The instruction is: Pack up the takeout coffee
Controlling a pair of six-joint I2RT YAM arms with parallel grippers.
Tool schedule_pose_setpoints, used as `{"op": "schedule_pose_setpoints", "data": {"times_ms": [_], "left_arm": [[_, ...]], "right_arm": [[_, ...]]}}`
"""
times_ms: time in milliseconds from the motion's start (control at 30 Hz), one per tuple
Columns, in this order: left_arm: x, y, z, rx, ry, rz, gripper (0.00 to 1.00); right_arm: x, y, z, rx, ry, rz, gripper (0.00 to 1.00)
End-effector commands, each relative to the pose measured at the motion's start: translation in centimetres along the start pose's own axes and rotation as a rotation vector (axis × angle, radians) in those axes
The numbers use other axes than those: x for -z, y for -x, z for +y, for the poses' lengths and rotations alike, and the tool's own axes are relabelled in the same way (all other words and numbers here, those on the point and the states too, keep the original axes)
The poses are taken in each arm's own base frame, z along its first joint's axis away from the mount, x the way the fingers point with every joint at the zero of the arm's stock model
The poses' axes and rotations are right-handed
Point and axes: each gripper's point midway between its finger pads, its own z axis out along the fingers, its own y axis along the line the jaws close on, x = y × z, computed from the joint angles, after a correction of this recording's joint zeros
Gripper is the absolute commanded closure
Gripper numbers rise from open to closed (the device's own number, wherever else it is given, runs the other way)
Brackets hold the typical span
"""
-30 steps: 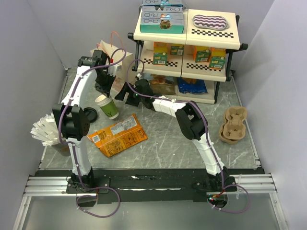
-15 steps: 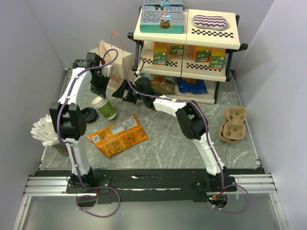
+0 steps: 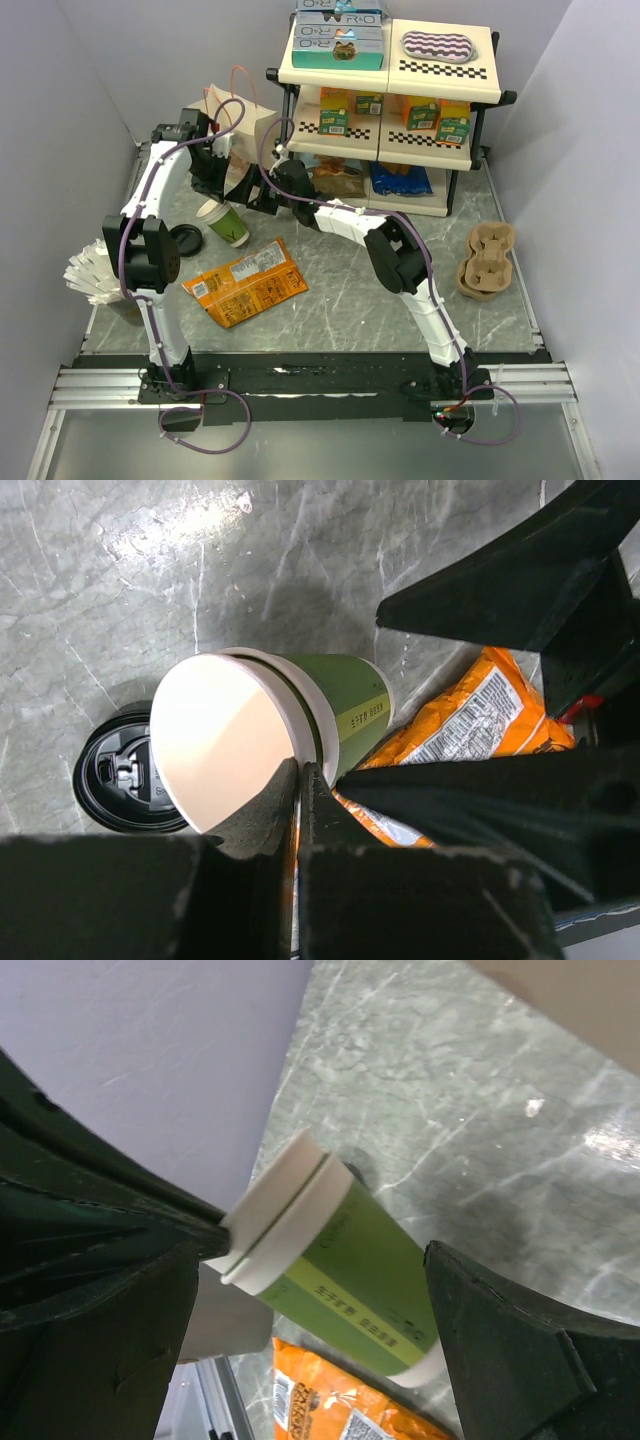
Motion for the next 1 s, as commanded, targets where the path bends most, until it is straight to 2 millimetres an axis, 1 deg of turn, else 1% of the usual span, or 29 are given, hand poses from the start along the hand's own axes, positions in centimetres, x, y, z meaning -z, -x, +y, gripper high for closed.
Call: {"op": "schedule_pose_setpoints", "data": {"times_ms": [0,267,400,500,800,900,967], "left_arm": [[3.2,2.2,-1.1,-0.002,-0.015,-0.116,0.99],[3.7,2.7,-1.0,-0.008,-0.001,-0.134,0.99],[4.0,2.8,-0.9,-0.005,0.006,-0.142,0.99],[4.1,3.0,-1.0,-0.005,0.0,-0.149,0.99],[4.5,3.0,-1.7,-0.005,-0.03,-0.152,0.99],[4.5,2.7,-1.8,-0.009,-0.033,-0.147,0.99],[4.3,2.4,-1.7,-0.01,-0.032,-0.138,0.99]], "right_arm": [[0.0,1.4,3.7,0.014,0.076,-0.031,0.0],[-0.3,0.1,2.1,-0.039,0.007,-0.003,0.0],[-0.2,-0.5,0.8,-0.069,-0.04,0.013,0.01],[-0.2,-1.1,0.4,-0.076,-0.049,0.027,0.01],[-0.6,-1.6,-1.5,-0.099,-0.103,0.025,0.01],[-0.7,-1.5,-1.5,-0.096,-0.101,0.023,0.01],[-0.6,-1.1,-0.6,-0.092,-0.066,0.012,0.0]]}}
